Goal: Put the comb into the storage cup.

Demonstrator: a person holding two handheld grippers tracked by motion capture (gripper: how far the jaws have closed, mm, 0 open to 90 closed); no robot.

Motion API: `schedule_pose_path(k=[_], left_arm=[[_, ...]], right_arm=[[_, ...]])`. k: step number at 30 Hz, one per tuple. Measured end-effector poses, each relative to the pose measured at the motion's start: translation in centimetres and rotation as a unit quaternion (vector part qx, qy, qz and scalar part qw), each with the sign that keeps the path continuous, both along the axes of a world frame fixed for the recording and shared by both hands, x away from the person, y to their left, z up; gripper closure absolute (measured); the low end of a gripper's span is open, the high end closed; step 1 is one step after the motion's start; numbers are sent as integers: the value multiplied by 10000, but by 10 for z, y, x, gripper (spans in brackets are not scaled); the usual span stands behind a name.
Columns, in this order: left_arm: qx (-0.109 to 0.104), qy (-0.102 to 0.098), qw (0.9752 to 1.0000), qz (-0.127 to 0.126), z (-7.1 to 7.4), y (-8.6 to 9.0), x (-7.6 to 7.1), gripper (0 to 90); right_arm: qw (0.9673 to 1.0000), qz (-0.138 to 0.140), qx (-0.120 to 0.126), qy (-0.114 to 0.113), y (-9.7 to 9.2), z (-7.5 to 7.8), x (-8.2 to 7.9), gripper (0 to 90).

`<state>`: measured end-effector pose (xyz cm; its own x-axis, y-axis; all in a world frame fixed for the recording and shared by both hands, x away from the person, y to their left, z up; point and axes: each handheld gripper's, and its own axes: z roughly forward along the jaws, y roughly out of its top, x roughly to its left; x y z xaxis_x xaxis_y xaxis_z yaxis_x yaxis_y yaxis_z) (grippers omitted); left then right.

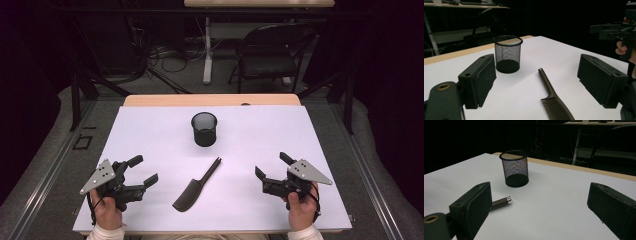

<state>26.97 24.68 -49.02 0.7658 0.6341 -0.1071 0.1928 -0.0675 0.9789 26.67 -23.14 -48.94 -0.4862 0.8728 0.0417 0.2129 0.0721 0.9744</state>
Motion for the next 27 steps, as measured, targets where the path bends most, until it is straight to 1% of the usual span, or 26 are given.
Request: schedule_pose_path(k=[3, 4, 5, 7, 9, 10, 11, 12, 13, 15, 16, 17, 18, 19, 20, 21, 22, 23, 24, 27], left_arm=[[23, 27, 10000, 18, -1, -1, 0, 157], [26, 35, 10000, -1, -1, -1, 1, 157], [55, 35, 10000, 10, 0, -1, 1, 157], [30, 35, 10000, -3, 0, -2, 0, 157], [26, 31, 10000, -3, 1, -2, 0, 157], [79, 40, 10000, -23, 2, -4, 1, 157], [79, 40, 10000, -23, 2, -4, 1, 157], [153, 51, 9999, -14, 1, -5, 1, 157], [166, 65, 9998, -4, 1, -6, 1, 157], [136, 76, 9999, -15, 1, -6, 1, 157], [134, 80, 9999, 28, 2, -7, 1, 157], [139, 142, 9998, 27, 2, -8, 2, 157], [156, 153, 9998, 45, 2, -9, 2, 157], [156, 153, 9998, 45, 2, -9, 2, 157], [260, 194, 9994, 86, 2, -12, 3, 156], [260, 194, 9994, 86, 2, -12, 3, 157], [356, 181, 9991, 110, 2, -15, 4, 155], [356, 181, 9991, 110, 2, -15, 4, 155], [379, 237, 9990, 59, 2, -18, 4, 154], [411, 270, 9988, 61, 1, -21, 5, 156]], right_arm=[[10000, -2, 35, -11, 0, -1, 0, 56], [10000, -15, -22, -6, 0, -3, -1, 56], [10000, -12, -16, -6, 0, -3, 0, 56], [10000, -19, -39, 71, -1, -5, 0, 55], [10000, -32, -22, 73, -1, -5, 1, 55], [9999, -47, 29, 111, -1, -5, 2, 56], [9999, -47, 29, 111, -1, -5, 2, 56], [9999, -75, 27, 93, -1, -6, 3, 55], [9999, -75, -9, 85, -1, -6, 3, 56], [9999, -94, -17, 90, -1, -6, 3, 56], [9999, -93, 28, 106, -1, -7, 4, 55], [9999, -99, 23, 112, -1, -7, 4, 56], [9999, -101, -12, 131, -2, -8, 5, 56], [9998, -97, 4, 151, -2, -8, 5, 56], [9998, -102, -24, 165, -2, -9, 6, 56], [9998, -102, -24, 165, -2, -9, 6, 56], [9998, -127, -47, 170, -1, -9, 6, 56], [9998, -127, -47, 170, -1, -9, 6, 56], [9998, -110, -67, 155, -1, -9, 6, 56], [9998, -103, -60, 149, 0, -9, 6, 56]])
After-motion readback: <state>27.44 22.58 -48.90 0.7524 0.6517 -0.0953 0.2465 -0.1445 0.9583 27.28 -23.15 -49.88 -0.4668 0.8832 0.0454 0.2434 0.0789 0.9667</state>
